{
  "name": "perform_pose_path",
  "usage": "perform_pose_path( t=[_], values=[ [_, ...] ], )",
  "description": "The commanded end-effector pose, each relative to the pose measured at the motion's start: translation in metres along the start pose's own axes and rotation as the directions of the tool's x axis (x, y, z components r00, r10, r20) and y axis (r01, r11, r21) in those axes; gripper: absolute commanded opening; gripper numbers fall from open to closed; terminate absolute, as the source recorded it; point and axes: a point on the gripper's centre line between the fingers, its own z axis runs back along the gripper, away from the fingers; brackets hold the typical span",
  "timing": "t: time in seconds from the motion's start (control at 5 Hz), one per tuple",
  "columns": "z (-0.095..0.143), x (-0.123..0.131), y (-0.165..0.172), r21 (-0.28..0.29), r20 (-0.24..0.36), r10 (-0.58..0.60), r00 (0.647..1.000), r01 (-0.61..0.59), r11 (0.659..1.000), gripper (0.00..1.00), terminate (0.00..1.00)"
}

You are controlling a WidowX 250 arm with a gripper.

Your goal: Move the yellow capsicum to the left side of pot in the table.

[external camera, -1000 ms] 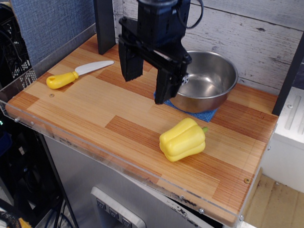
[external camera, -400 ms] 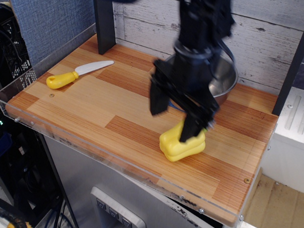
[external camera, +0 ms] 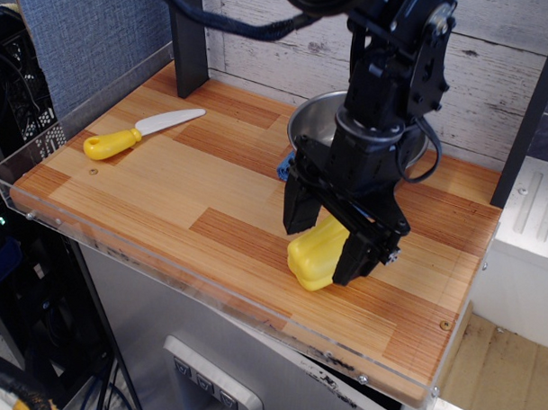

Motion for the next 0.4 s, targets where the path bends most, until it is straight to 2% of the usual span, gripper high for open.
perform_pose_path(
  t=[0.0,0.2],
  values=[
    [-0.0039,-0.0018,0.008,0.007,-0.017,0.006,1.0,-0.006,1.0,1.0,0.0],
    [-0.0082,-0.0023,0.0091,0.011,-0.035,0.008,0.999,-0.008,1.0,1.0,0.0]
  ],
)
